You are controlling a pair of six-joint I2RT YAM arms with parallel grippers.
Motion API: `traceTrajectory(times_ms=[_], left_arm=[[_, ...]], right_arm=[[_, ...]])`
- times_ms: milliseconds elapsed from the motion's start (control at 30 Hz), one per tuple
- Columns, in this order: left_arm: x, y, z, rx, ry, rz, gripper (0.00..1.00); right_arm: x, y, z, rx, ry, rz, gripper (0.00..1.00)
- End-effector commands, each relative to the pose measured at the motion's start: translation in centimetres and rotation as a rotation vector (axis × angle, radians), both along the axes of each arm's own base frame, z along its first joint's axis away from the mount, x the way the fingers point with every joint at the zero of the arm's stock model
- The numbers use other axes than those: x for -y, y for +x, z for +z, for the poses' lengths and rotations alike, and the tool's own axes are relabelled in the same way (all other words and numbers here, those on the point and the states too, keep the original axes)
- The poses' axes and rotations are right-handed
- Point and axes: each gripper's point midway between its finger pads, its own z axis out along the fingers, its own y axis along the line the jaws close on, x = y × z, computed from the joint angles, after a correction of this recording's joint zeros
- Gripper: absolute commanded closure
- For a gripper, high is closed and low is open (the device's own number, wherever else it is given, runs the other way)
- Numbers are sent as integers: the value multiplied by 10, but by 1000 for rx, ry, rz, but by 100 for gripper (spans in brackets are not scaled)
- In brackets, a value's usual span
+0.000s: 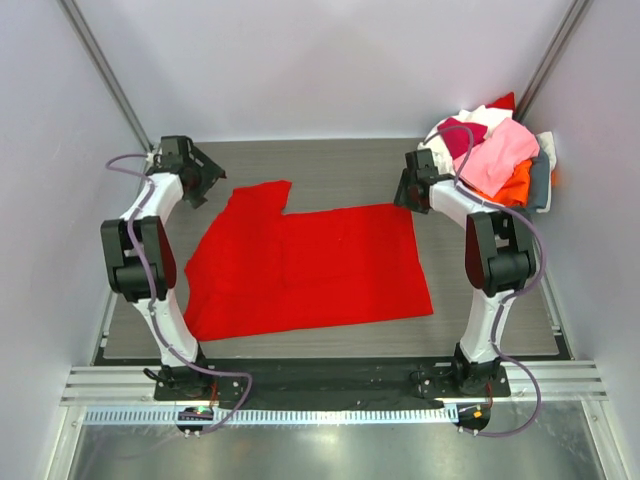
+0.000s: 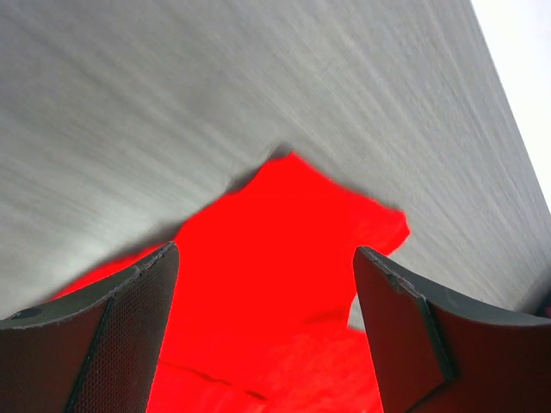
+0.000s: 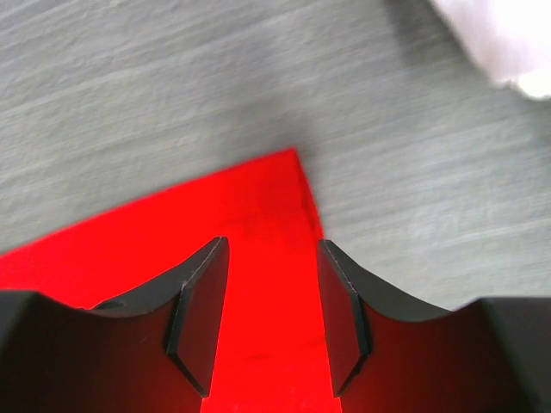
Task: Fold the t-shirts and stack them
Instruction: Fold the tshirt
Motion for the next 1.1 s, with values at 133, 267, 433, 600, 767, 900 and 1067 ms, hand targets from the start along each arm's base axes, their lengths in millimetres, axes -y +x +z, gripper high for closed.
traceTrajectory(times_ms=[133,267,433,600,767,900,1067], left_arm=[[1,41,-5,18,11,-28,18],[6,54,-24,-21,2,-47,19],[13,65,-42,-50,3,-69,19],[13,73,-53,-58,-1,-57,20],[16,80,-58,-55,1,-63,23],[20,84,-62,-55,21,-68,25],[28,85,-71,-67,-2,-87,35]], right_arm=[[9,39,8,64,-30,-17,49],[9,44,-2,49,-33,-20,49],[2,47,-16,25,-4,-5,51],[2,47,-24,12,1,-5,57],[-3,47,-31,-2,16,15,83],[-2,45,-32,-4,13,10,99],[-2,43,-31,-1,17,7,99]])
